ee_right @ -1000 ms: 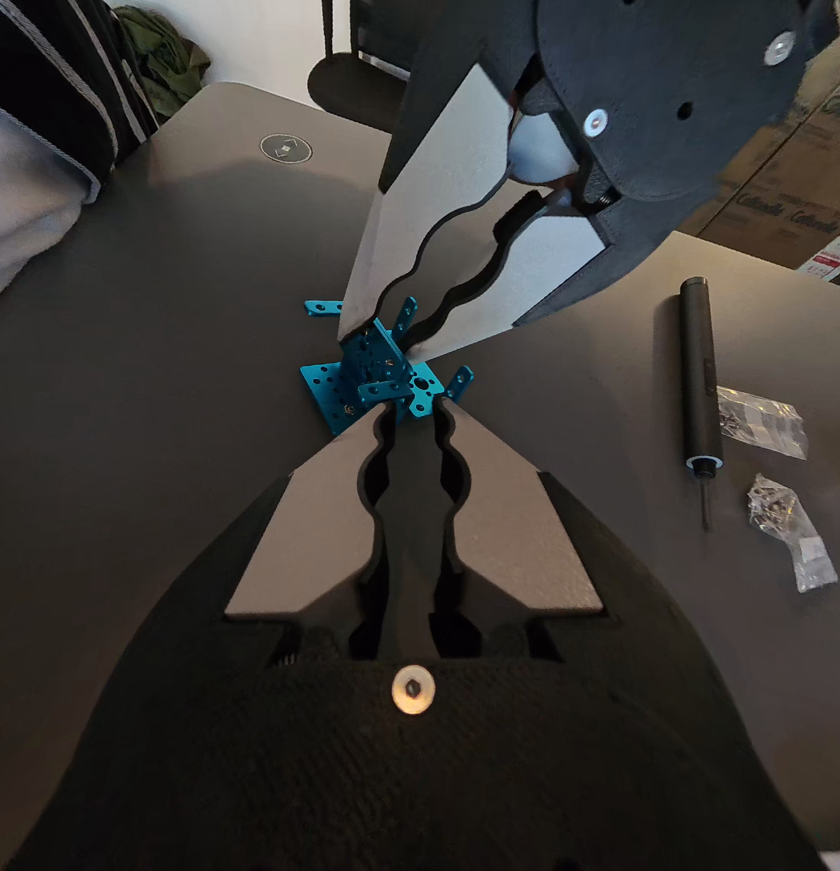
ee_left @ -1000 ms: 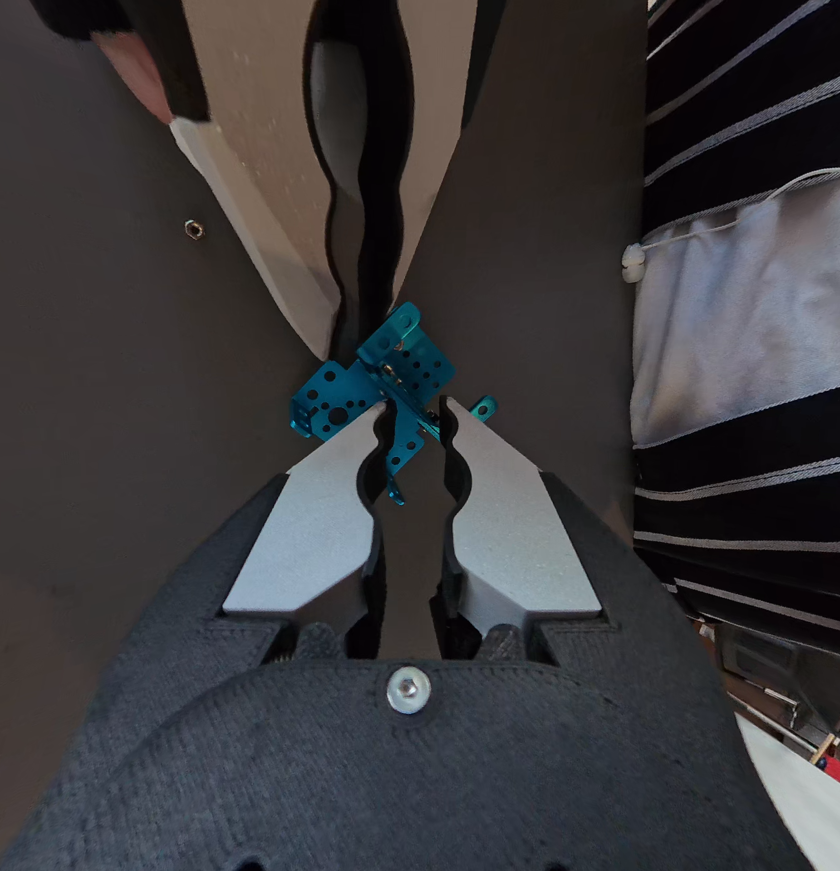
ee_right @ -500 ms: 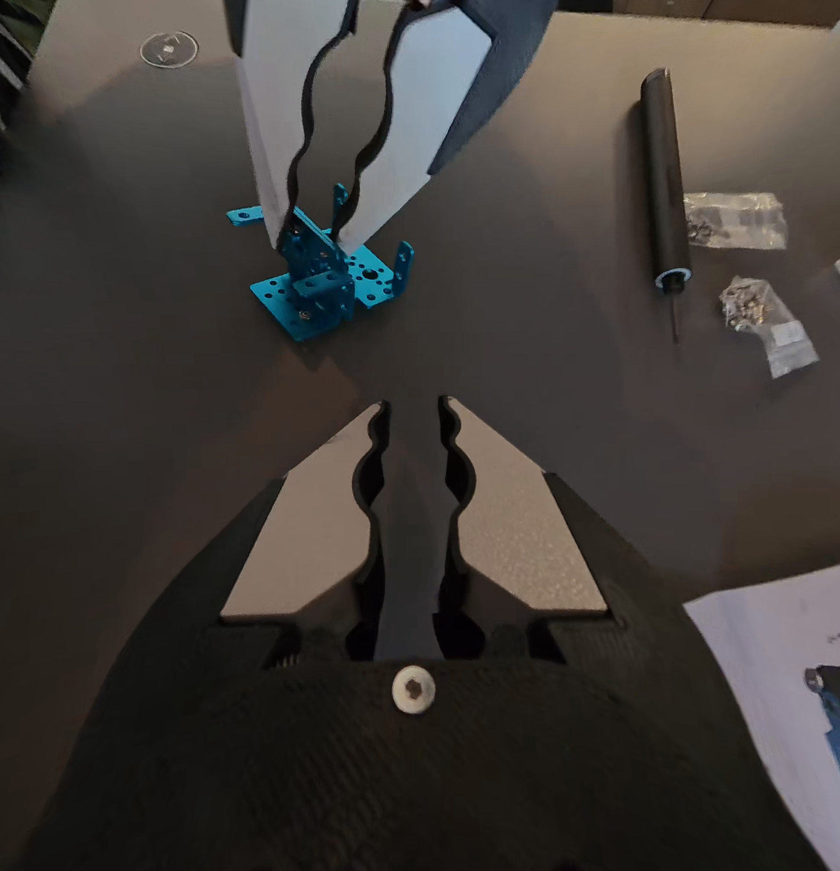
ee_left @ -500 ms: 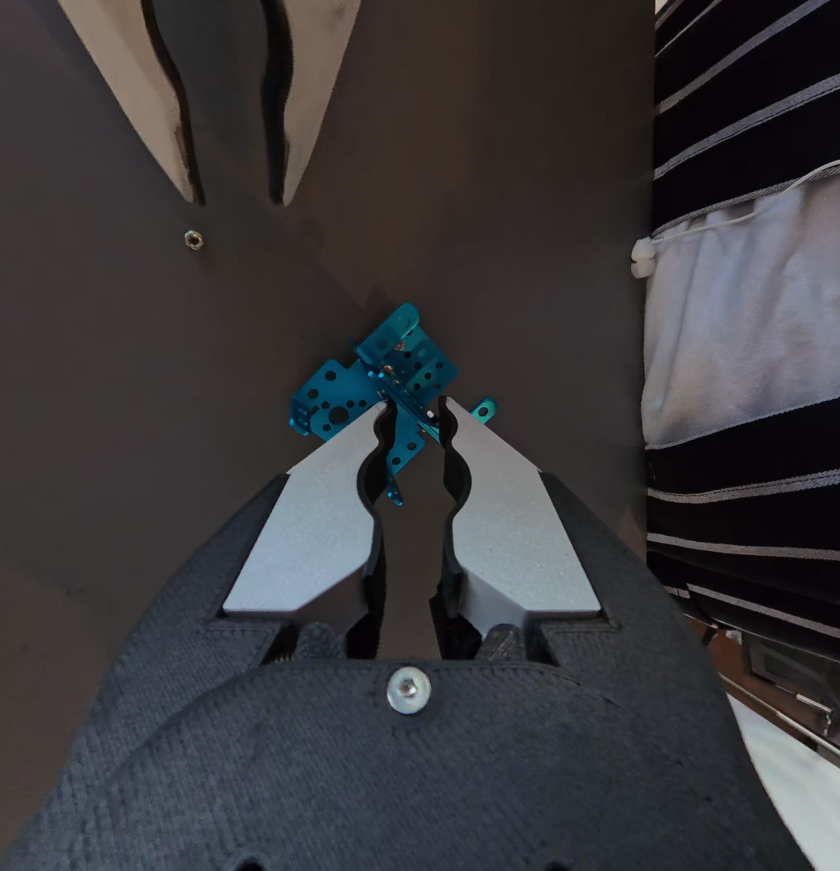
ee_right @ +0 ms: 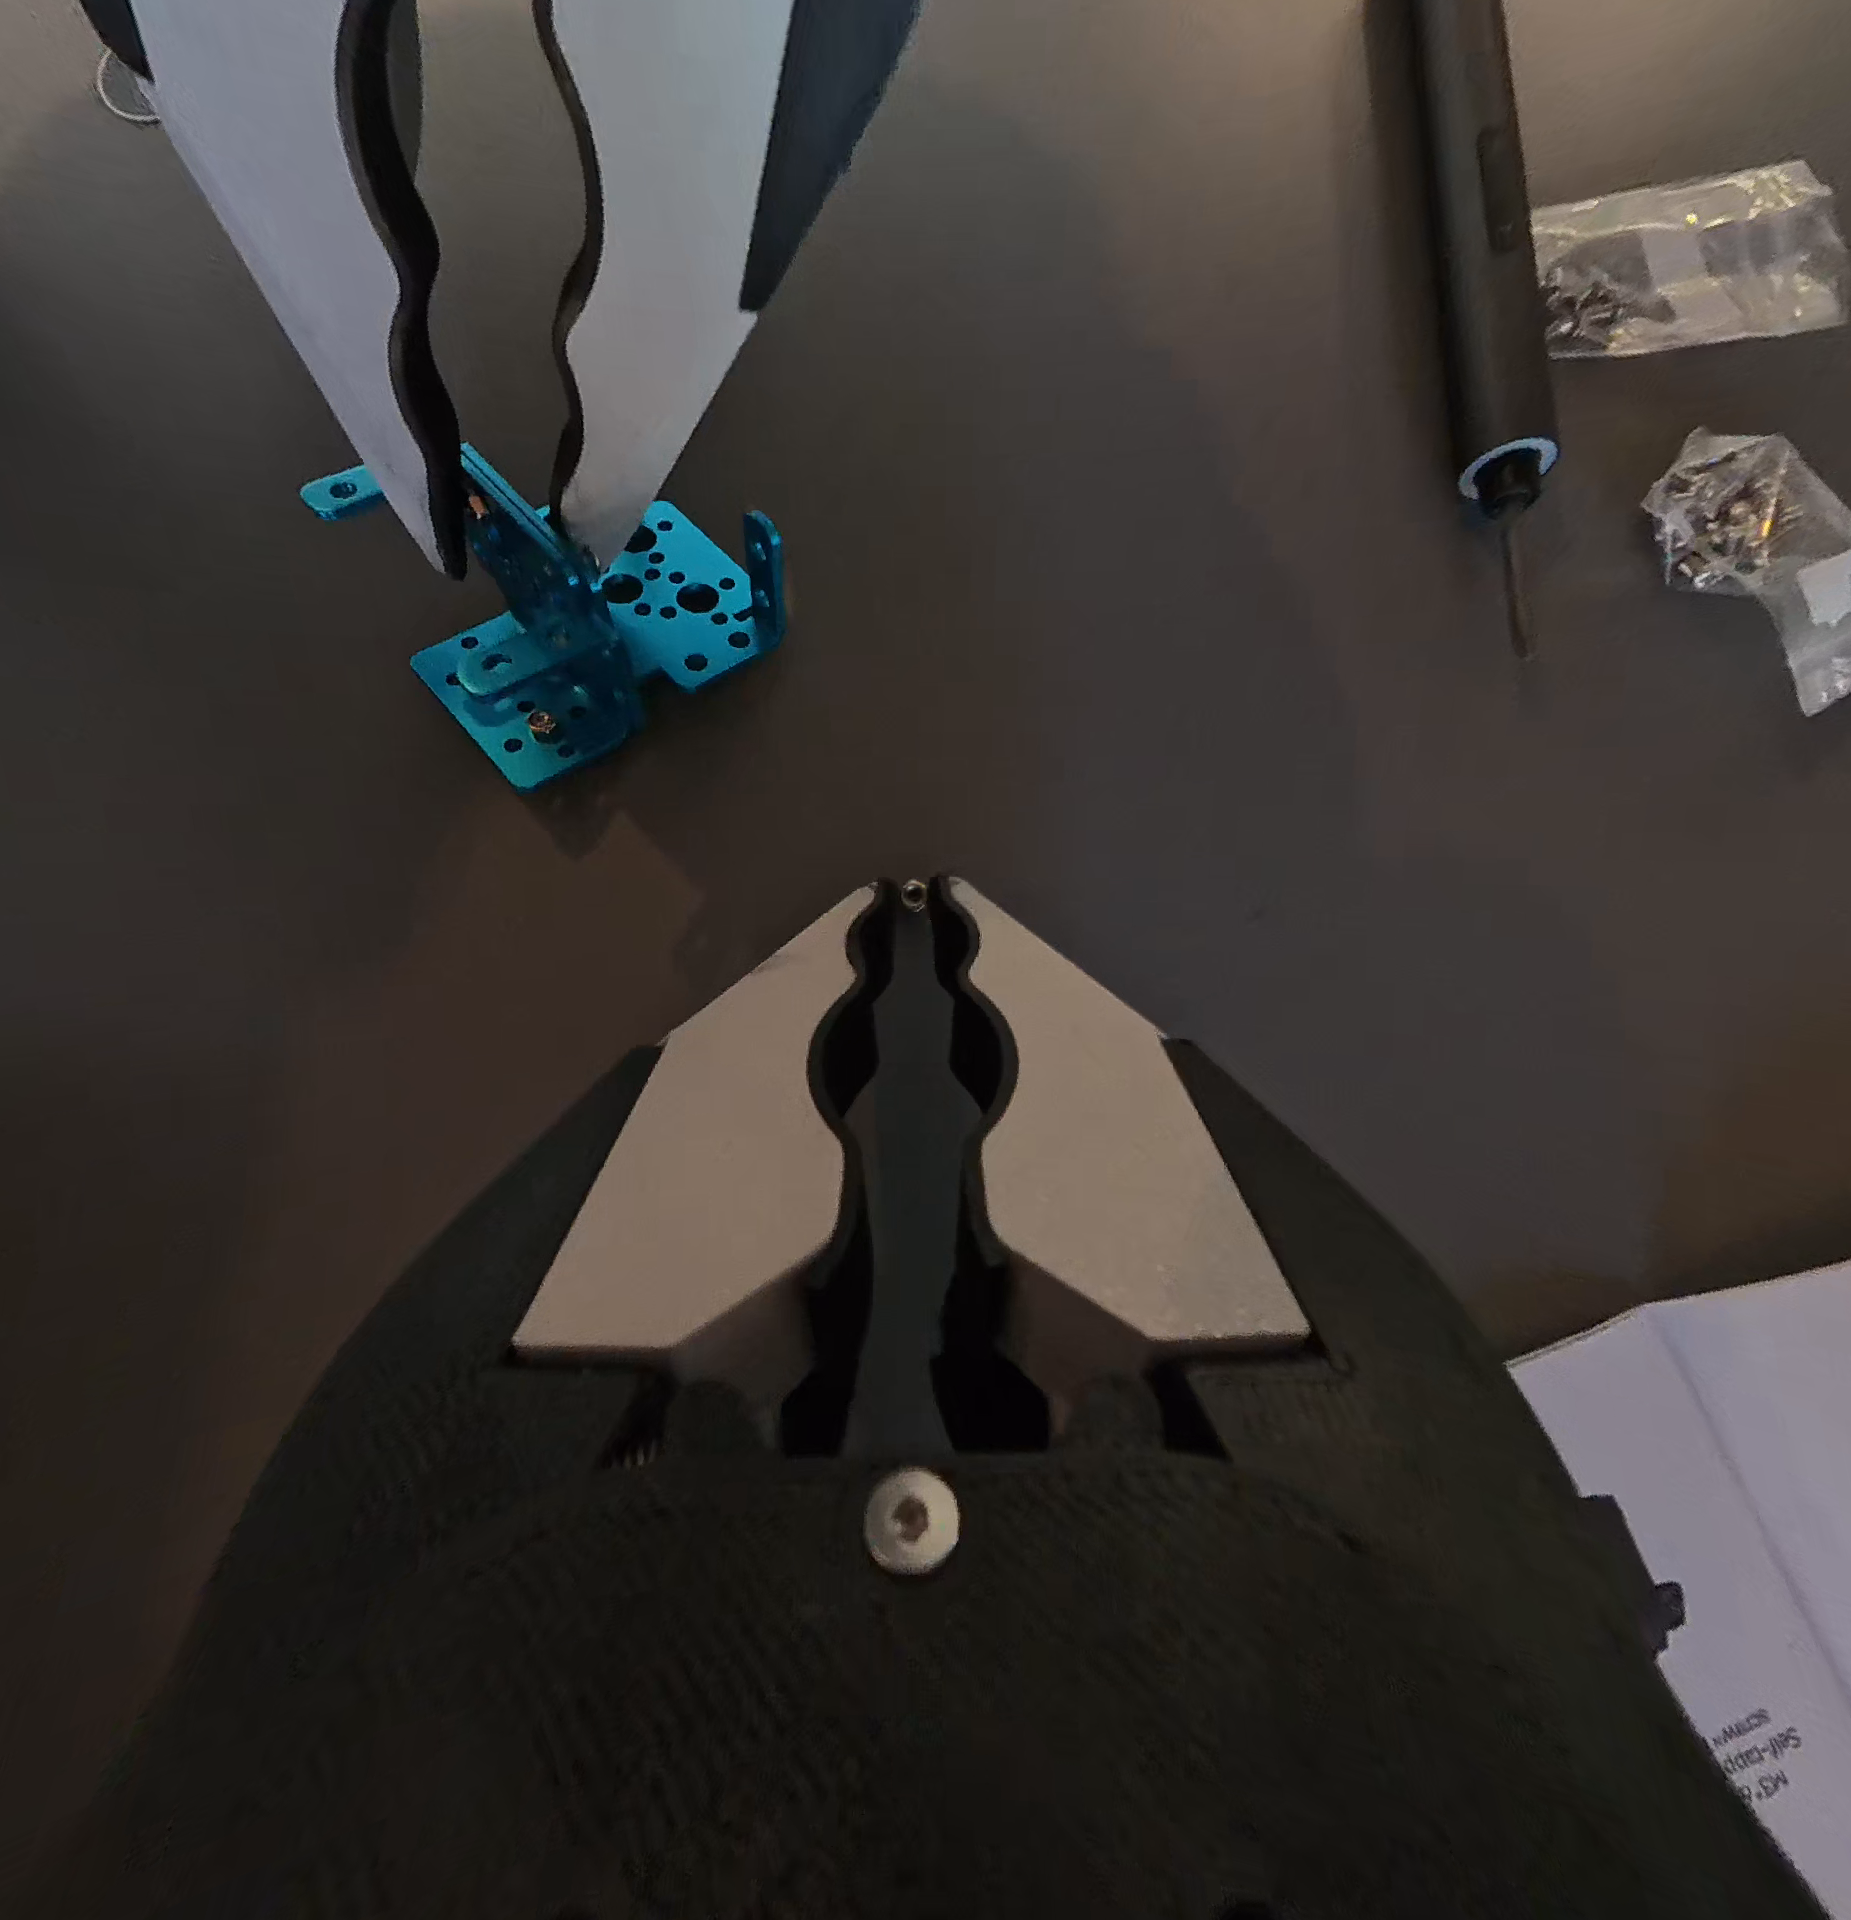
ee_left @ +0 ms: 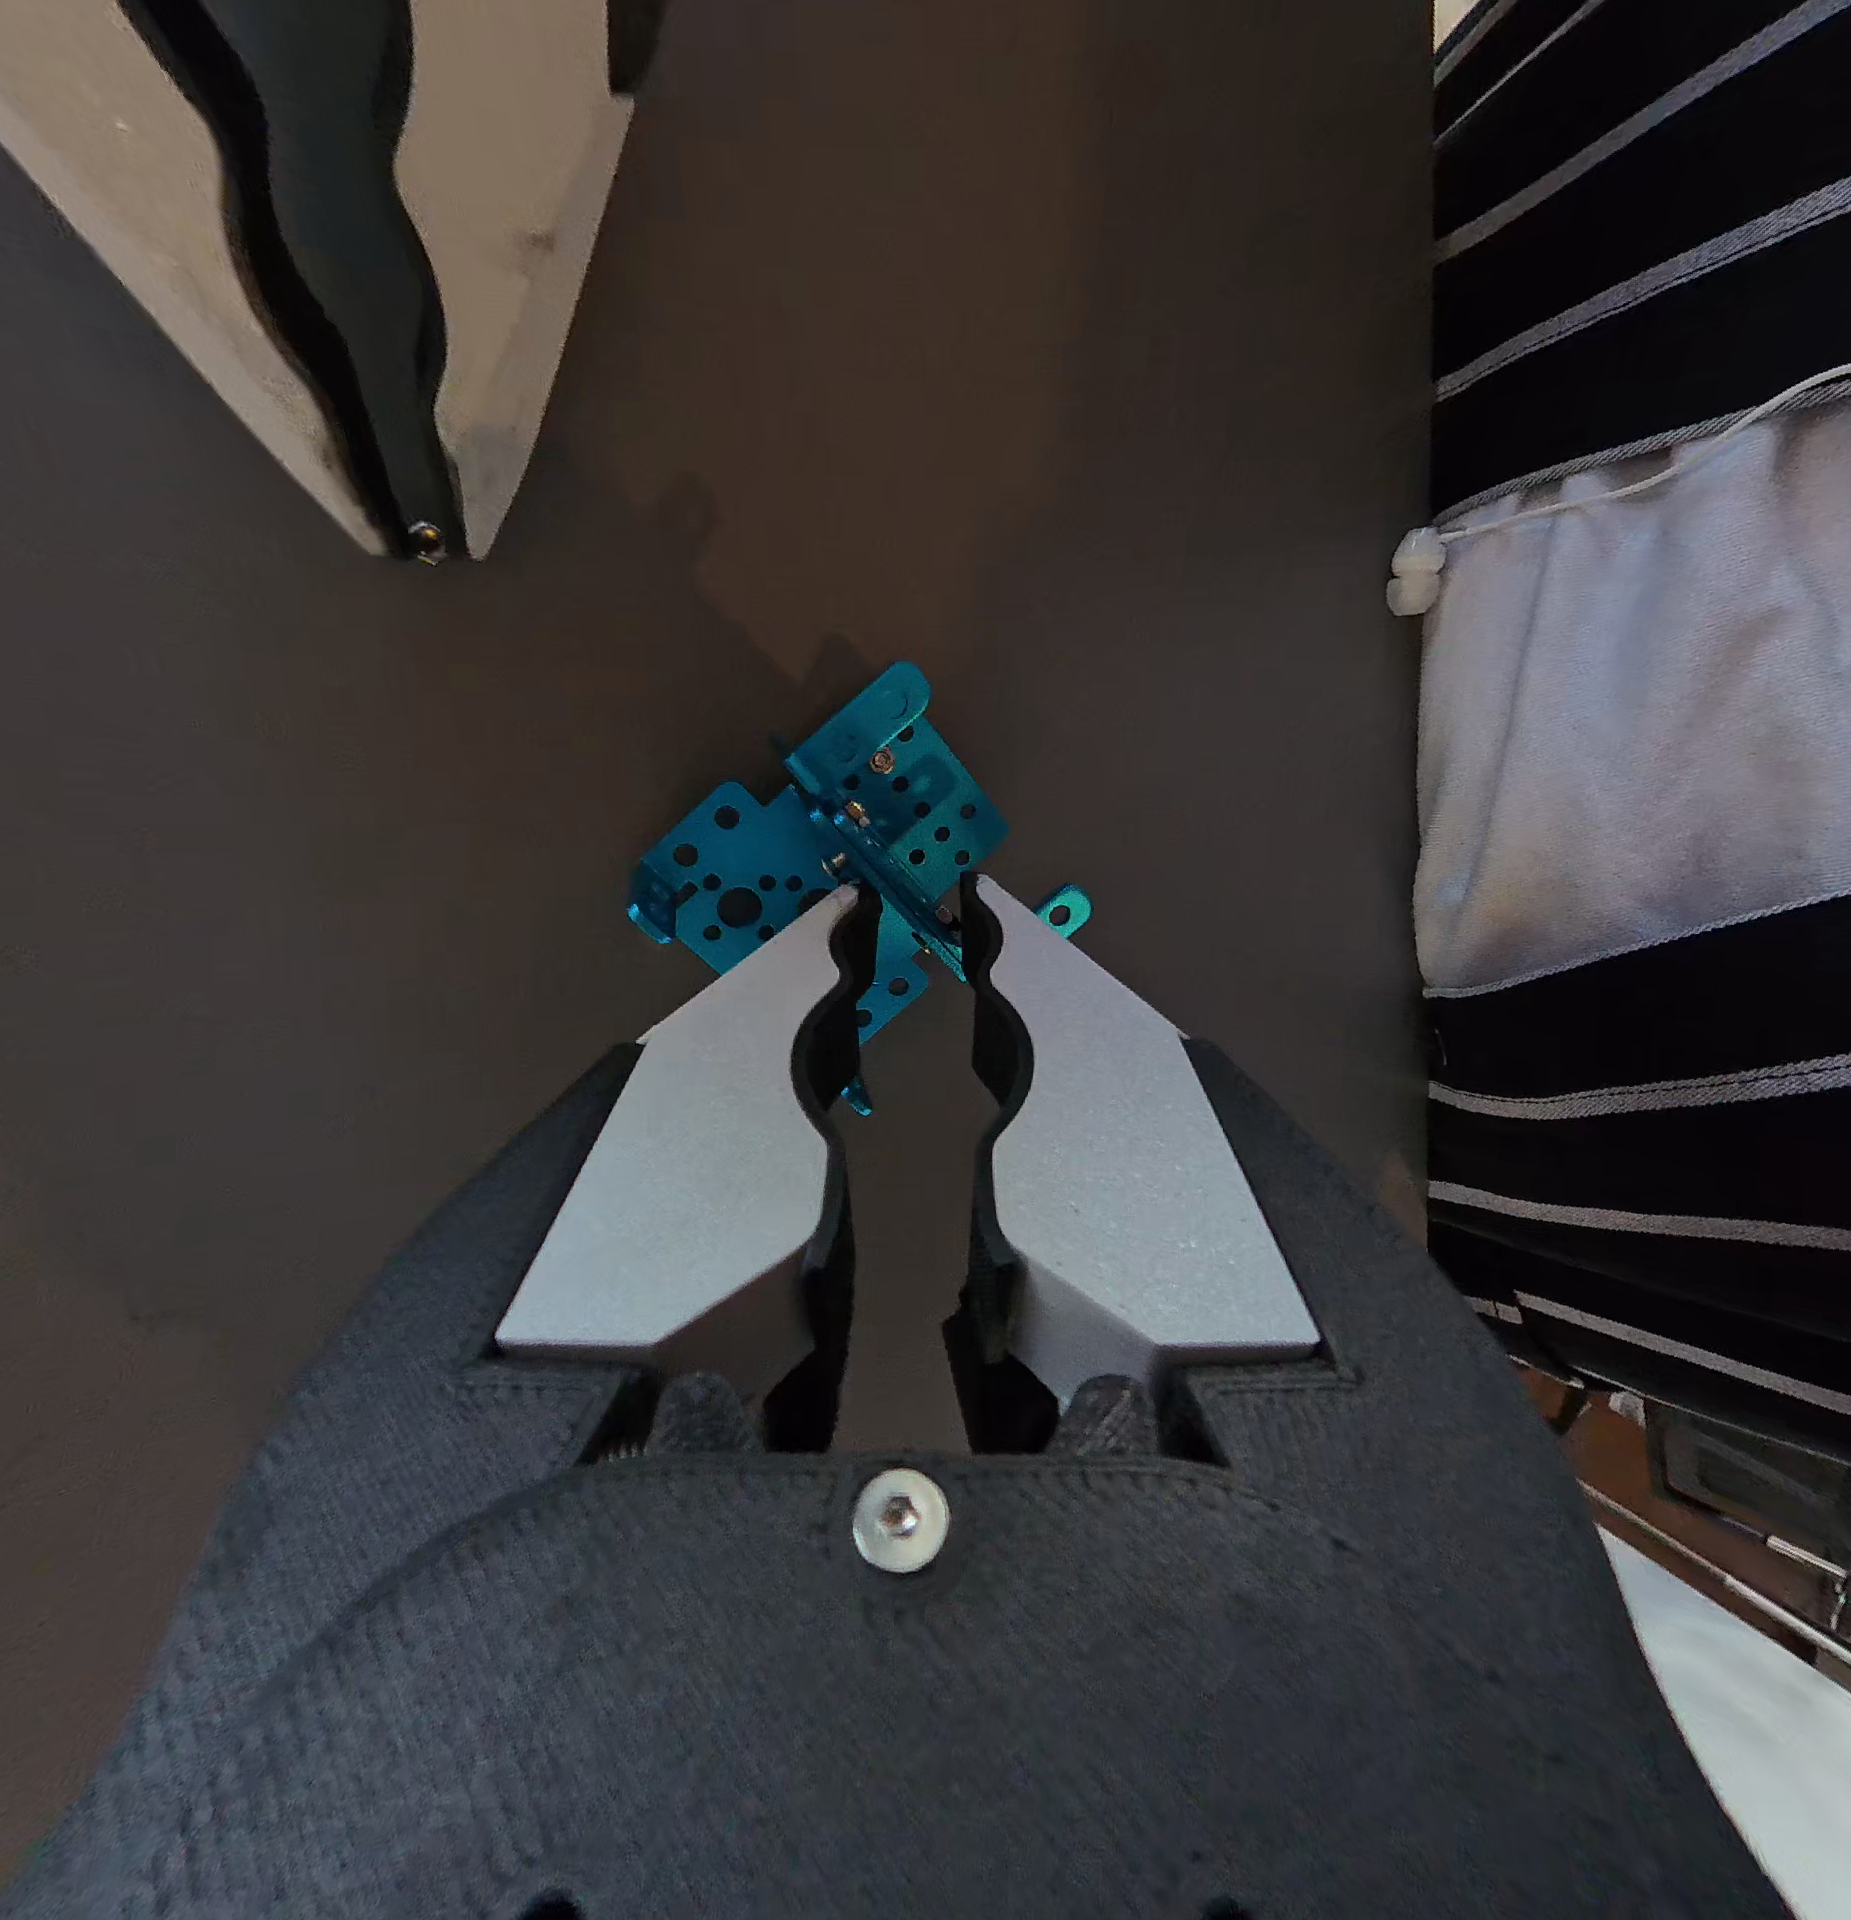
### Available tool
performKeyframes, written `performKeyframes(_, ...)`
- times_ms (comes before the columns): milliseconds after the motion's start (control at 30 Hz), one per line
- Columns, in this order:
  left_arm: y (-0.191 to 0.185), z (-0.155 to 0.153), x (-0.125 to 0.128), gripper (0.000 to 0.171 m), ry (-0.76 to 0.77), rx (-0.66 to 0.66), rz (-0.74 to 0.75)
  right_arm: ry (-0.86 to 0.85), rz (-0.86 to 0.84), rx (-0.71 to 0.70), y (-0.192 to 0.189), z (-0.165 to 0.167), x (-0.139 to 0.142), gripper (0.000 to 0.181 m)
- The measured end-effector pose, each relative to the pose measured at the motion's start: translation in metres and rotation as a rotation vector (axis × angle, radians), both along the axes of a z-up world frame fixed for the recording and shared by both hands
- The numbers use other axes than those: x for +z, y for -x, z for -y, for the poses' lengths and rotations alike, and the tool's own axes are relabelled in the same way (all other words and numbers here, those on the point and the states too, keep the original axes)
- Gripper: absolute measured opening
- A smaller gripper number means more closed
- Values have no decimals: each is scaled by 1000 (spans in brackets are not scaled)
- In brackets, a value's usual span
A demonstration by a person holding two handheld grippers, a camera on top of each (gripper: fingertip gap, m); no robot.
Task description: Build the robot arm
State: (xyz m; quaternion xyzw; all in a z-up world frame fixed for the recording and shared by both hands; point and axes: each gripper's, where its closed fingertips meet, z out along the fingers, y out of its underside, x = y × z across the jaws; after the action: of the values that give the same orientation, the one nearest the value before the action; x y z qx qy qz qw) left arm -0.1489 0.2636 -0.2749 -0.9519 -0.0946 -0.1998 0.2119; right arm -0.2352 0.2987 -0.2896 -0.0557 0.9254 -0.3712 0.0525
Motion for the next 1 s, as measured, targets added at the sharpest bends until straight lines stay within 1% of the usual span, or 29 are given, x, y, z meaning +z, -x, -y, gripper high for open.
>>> performKeyframes(267,1,-1,0,15,-8,5,5,-4,-22,-2,0,-1,0,6)
performKeyframes(467,1,-2,0,15,-10,8,14,8,-146,31,-3,-2,2,6)
performKeyframes(533,1,-2,0,15,-9,8,16,1,-151,40,-5,-2,0,6)
performKeyframes(667,1,-2,0,15,-5,2,7,19,-100,76,-12,-1,0,7)
performKeyframes(733,1,-2,0,15,-4,0,5,27,-86,89,-15,-1,2,15)
performKeyframes(767,1,-2,0,15,-5,0,7,49,-61,105,-20,1,6,15)
performKeyframes(833,1,-2,0,15,-6,4,12,139,22,130,-30,8,22,17)
performKeyframes(900,1,-2,0,15,-8,4,12,240,141,155,-43,17,39,21)
performKeyframes(933,1,-2,0,15,-8,4,11,267,198,169,-49,21,45,23)
performKeyframes(1000,1,-2,0,15,-9,5,11,274,264,187,-57,27,45,23)
